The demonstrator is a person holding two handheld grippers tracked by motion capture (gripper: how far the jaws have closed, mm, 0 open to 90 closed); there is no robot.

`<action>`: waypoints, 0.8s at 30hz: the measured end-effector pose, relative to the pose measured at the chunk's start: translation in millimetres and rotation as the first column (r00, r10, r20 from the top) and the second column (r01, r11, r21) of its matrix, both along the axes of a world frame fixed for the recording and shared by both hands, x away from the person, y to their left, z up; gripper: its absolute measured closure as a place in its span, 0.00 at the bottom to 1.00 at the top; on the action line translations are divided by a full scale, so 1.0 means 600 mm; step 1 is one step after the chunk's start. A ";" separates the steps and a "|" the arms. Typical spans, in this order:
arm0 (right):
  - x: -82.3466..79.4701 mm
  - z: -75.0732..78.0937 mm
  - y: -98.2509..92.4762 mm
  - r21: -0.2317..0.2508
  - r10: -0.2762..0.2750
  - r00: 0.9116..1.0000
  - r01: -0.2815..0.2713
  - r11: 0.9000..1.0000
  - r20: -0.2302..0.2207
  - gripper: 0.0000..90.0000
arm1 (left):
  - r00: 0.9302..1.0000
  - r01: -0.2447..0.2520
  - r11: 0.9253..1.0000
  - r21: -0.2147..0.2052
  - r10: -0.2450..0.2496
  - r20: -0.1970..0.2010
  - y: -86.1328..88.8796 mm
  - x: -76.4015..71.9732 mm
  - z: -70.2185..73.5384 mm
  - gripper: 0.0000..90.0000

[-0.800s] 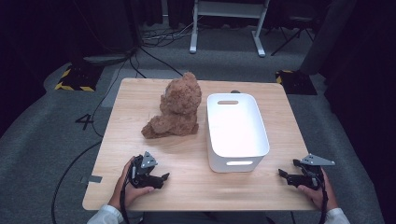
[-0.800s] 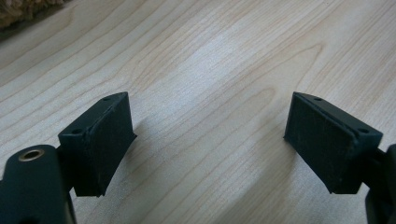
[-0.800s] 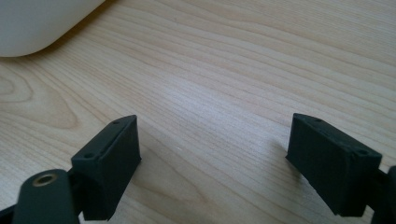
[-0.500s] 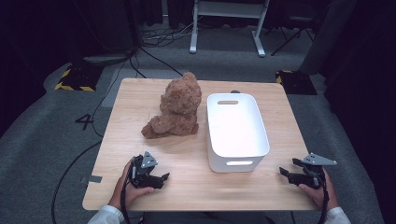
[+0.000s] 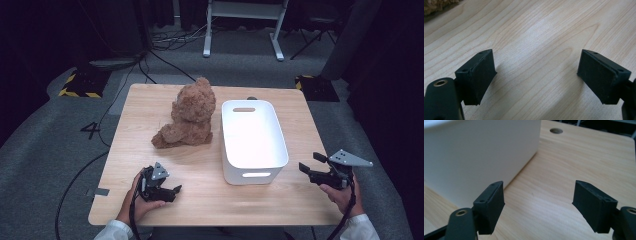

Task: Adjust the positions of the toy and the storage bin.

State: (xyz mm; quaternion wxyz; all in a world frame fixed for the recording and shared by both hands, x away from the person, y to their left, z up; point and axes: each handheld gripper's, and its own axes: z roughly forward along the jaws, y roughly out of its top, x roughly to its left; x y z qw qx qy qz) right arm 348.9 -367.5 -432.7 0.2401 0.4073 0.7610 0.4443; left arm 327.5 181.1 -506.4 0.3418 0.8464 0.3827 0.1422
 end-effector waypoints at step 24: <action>0.051 0.094 0.093 -0.053 0.078 0.992 -0.073 0.996 0.103 0.36 | 1.000 0.001 1.000 -0.001 -0.001 0.000 0.000 0.001 0.000 0.16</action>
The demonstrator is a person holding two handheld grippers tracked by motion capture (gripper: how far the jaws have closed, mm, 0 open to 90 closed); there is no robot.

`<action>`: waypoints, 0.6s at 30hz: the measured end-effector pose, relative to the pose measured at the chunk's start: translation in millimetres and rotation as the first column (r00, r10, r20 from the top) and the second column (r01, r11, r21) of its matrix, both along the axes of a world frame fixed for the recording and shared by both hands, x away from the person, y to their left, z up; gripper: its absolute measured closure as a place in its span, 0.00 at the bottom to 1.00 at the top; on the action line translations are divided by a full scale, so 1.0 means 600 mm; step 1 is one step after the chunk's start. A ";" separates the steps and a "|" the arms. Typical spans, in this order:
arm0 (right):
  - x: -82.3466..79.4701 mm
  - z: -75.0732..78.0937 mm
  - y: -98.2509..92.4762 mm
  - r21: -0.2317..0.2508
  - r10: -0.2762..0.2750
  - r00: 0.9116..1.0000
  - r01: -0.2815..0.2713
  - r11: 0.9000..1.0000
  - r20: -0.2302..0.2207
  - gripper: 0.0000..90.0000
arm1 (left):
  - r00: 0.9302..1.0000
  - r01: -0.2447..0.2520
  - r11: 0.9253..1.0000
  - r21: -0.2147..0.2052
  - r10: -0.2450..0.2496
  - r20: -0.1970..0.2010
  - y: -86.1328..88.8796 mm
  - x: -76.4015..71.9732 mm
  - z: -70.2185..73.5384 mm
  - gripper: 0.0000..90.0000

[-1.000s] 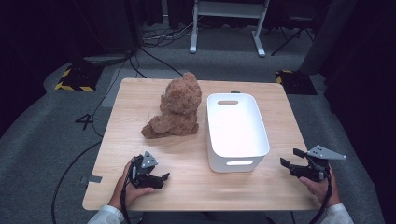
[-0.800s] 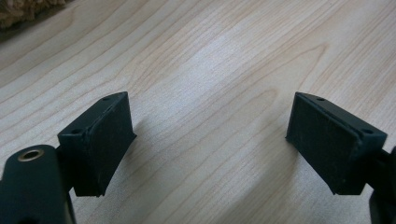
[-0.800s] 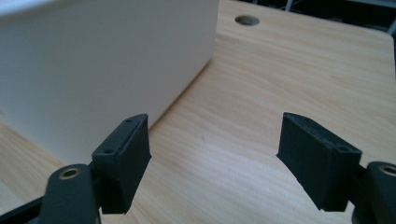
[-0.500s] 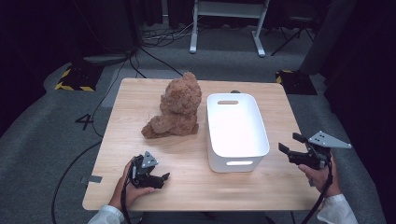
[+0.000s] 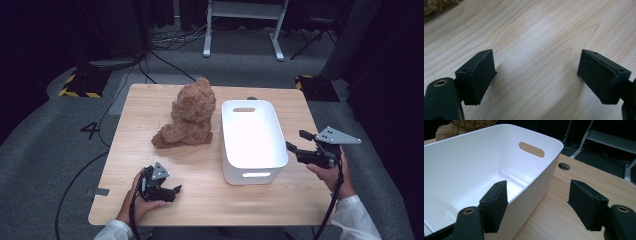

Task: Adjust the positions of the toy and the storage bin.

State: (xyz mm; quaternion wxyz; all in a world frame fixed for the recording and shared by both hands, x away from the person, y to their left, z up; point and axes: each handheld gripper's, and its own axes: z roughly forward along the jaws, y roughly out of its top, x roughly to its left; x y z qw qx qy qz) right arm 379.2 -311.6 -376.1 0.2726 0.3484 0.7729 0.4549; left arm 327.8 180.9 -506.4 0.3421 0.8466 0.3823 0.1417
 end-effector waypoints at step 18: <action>0.014 -0.033 0.046 -0.059 -0.055 0.991 0.048 0.997 -0.119 0.43 | 1.000 0.008 1.000 0.000 -0.008 0.000 0.000 0.001 0.000 0.17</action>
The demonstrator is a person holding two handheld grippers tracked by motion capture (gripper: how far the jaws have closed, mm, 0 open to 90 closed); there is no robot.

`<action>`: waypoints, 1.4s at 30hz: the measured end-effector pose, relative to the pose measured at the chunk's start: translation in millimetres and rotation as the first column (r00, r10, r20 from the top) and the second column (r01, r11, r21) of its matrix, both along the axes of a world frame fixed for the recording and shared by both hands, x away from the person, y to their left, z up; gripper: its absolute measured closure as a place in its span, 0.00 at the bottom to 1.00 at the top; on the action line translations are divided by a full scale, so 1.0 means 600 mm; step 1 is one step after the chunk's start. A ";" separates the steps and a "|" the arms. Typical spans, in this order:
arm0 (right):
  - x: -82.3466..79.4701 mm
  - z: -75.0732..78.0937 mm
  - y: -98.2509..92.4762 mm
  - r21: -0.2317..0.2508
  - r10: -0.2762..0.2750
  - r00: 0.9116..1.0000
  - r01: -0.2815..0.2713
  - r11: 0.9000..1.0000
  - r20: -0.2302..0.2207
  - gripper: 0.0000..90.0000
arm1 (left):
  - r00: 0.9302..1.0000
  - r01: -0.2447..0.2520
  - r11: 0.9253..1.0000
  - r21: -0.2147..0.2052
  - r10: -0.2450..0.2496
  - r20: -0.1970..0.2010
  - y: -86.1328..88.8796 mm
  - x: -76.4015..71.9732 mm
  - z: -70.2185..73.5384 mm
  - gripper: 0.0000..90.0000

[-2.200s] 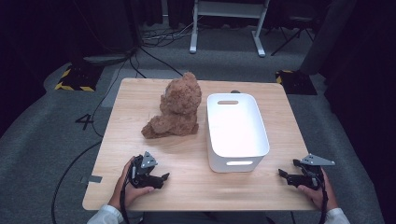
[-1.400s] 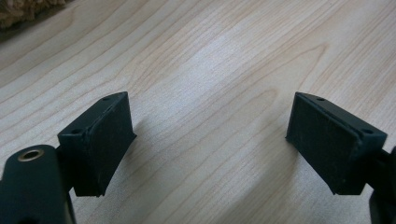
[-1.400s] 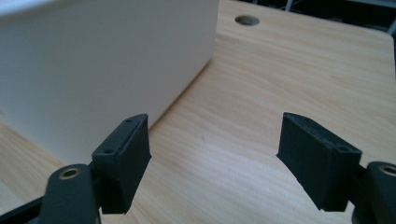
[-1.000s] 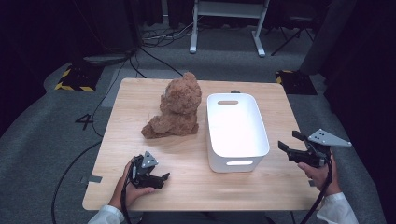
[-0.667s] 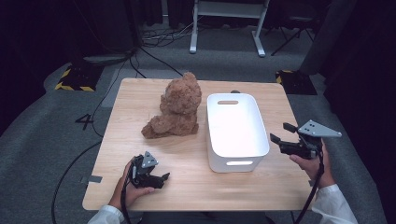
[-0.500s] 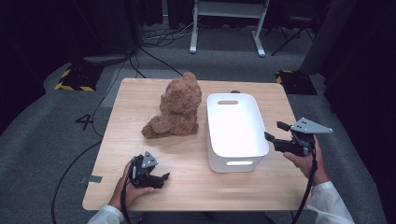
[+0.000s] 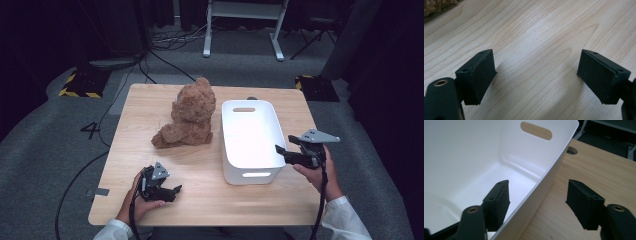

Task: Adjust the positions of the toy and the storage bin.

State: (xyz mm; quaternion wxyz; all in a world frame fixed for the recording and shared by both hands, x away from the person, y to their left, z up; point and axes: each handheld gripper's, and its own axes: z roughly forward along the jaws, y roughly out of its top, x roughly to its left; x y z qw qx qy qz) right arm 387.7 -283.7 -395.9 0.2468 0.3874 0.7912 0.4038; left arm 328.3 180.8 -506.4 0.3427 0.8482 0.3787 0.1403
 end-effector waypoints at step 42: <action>0.002 -0.006 -0.014 0.040 -0.310 0.950 0.308 0.950 0.041 0.83 | 1.000 0.015 1.000 0.003 -0.015 0.002 -0.002 0.003 0.000 0.16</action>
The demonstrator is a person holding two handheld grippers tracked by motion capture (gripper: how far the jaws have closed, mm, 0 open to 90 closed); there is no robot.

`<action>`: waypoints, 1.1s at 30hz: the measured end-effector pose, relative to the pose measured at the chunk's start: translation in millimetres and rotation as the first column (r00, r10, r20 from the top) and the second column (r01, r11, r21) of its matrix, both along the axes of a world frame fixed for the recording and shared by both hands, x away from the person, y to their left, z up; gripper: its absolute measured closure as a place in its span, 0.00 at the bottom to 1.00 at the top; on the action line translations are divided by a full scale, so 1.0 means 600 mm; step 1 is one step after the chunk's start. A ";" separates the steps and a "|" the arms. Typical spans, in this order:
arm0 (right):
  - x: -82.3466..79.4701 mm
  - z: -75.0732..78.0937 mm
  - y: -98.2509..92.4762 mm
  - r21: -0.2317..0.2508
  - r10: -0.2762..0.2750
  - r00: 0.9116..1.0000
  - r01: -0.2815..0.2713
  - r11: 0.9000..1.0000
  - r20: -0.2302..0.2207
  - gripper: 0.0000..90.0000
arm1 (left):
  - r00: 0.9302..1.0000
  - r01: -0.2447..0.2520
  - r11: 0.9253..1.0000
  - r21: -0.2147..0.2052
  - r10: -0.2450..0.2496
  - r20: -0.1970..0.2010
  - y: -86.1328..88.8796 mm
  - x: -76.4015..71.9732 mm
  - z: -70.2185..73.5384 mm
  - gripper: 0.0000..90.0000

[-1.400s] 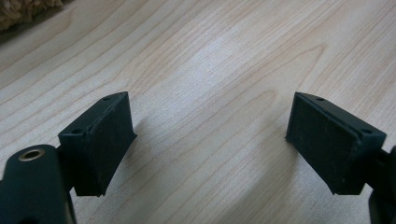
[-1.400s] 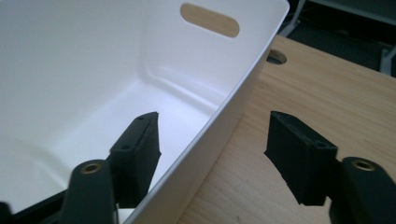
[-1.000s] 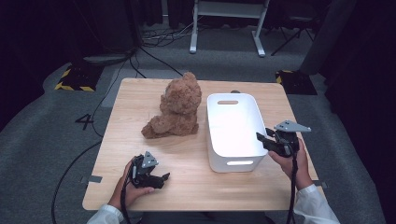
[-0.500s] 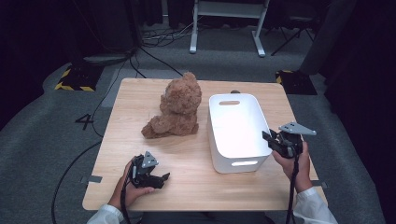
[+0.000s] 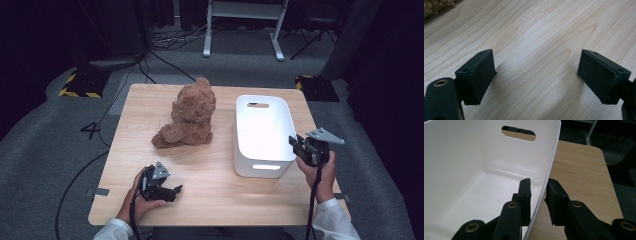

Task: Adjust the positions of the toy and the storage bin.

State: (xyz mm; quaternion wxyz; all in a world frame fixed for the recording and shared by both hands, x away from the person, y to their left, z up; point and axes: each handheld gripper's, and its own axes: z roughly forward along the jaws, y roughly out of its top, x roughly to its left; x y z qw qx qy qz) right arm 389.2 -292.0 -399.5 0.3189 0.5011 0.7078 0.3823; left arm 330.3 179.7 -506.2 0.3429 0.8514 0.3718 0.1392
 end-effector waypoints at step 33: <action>-0.005 -0.008 -0.004 0.136 0.164 0.983 -0.152 0.979 -0.081 0.39 | 1.000 0.000 1.000 0.000 0.000 0.000 0.000 0.000 0.000 0.16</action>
